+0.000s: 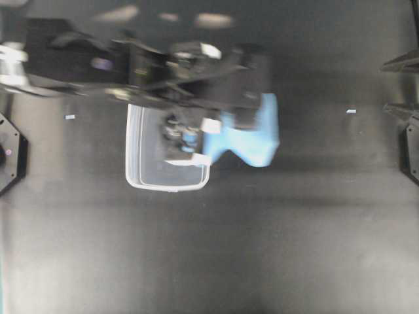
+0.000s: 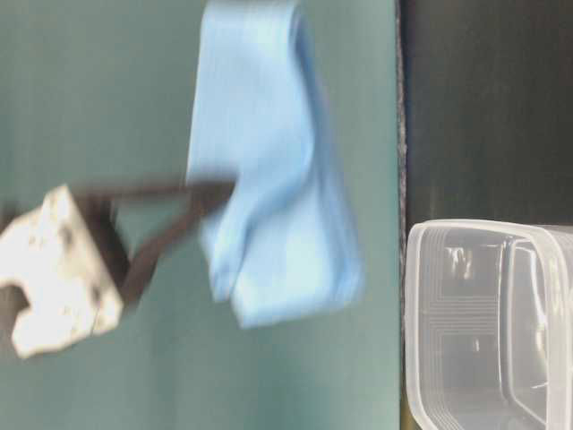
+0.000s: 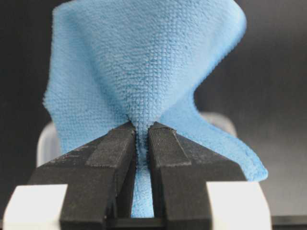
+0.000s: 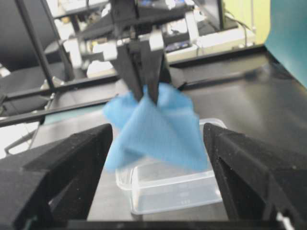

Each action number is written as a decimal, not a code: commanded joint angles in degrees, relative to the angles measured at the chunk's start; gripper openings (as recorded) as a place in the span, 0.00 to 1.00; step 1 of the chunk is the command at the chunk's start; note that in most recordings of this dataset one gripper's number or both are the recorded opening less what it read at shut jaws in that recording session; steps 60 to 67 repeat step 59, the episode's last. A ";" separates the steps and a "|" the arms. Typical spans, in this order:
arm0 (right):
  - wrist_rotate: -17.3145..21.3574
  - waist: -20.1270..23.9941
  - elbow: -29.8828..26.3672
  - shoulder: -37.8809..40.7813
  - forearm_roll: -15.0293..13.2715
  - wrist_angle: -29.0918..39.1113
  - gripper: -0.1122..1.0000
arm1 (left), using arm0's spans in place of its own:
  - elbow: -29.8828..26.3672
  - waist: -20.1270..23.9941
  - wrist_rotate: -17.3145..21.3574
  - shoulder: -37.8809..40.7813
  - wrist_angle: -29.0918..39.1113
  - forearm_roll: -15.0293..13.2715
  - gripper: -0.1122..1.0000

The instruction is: Place the blue towel into the container with the left arm.

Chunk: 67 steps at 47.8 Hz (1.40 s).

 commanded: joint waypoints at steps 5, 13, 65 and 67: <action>0.09 -0.09 -0.35 0.70 0.09 -0.70 0.77 | 9.40 1.05 -0.53 -8.53 -1.05 0.18 0.15; 0.09 -0.09 -0.35 0.70 0.09 -0.88 0.77 | 14.59 1.14 -0.53 -11.34 -4.83 0.18 0.15; 0.35 -0.09 -0.18 0.70 0.09 -0.97 0.77 | 25.22 2.55 -1.05 -10.46 -13.89 0.18 0.69; 0.35 -0.09 -0.18 0.70 0.09 -0.97 0.77 | 25.22 2.55 -1.05 -10.46 -13.89 0.18 0.69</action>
